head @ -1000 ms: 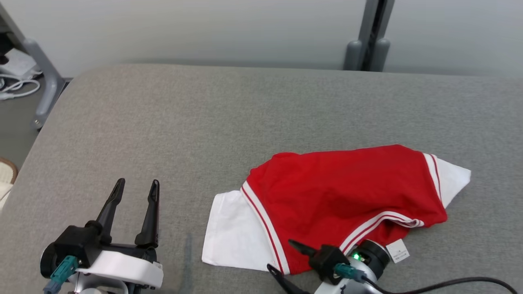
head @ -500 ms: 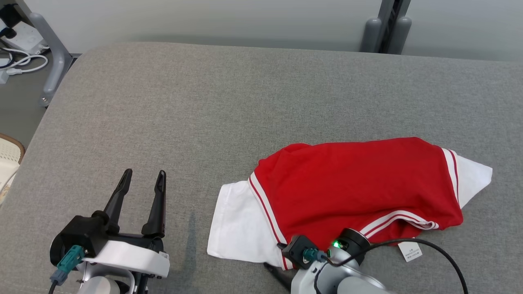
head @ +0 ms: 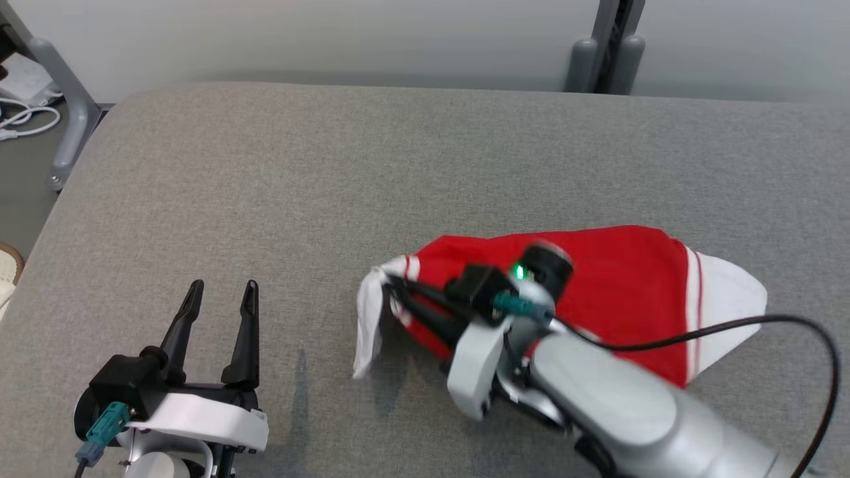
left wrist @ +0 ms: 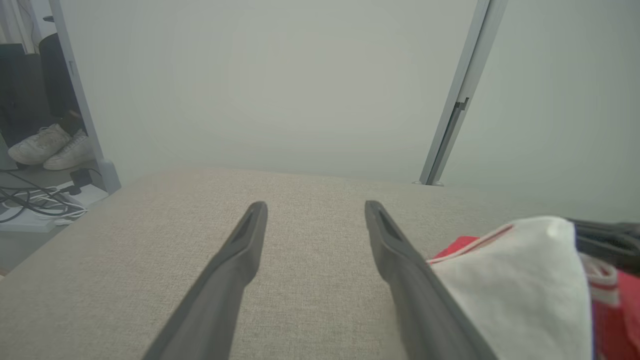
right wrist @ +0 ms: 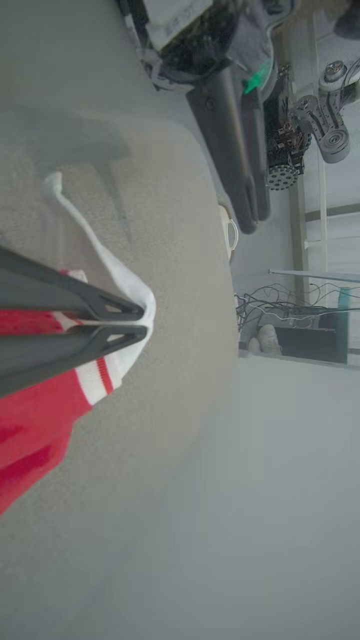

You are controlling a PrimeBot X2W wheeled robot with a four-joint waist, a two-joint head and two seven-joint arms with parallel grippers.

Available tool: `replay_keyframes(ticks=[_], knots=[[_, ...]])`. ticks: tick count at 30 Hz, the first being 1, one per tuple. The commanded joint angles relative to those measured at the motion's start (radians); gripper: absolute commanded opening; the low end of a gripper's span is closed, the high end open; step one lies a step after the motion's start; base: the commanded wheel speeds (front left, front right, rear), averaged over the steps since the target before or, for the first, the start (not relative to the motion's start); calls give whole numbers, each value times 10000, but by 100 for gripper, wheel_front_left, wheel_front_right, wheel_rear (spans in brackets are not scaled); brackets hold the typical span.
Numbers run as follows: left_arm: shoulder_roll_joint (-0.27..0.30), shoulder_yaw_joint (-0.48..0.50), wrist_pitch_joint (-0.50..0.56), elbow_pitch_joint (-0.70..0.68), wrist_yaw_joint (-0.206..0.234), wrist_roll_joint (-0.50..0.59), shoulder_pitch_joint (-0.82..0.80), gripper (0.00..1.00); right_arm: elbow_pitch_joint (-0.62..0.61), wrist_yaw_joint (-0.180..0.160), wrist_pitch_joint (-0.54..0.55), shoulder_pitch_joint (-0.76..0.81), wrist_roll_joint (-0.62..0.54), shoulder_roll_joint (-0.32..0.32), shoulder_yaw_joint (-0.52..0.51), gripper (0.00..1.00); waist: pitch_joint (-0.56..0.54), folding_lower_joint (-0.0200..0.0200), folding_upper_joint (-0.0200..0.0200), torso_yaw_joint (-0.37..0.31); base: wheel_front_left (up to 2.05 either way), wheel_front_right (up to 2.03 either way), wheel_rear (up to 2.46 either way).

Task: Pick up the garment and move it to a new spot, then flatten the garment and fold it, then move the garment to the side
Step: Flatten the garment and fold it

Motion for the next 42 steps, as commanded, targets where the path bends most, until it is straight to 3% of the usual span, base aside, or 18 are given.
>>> replay_keyframes(ticks=[1,8,15,23,30,37,42], knots=[[33,67,-66,27,-24,42,22,100,-303,-7,-84,-418,-34,-102,-102,0,-69,0,0,-64,0,0,0],[-186,248,-62,-32,-56,209,194,100,-2362,-5,-182,-2080,201,23,-998,0,-292,0,0,-289,0,0,0],[-287,385,-64,-89,-105,335,269,100,-3492,-5,-781,-2667,191,186,-2487,0,-255,0,0,-640,0,0,0],[-386,476,-61,-160,-203,419,245,100,-3276,-7,-30,-320,49,-558,-4375,0,-67,0,0,-954,0,0,0],[-432,513,-57,-138,-333,527,80,100,-2446,-5,340,2826,107,-1243,-6451,0,209,0,0,-1220,0,0,0],[-348,508,-57,-69,-457,544,-69,100,-1266,-5,363,4587,423,-1332,-7996,0,384,0,0,-1351,0,0,0],[-272,483,-58,-25,-488,555,-143,100,-400,-4,178,4496,1065,-1050,-8494,0,457,0,0,-1398,0,0,0]])
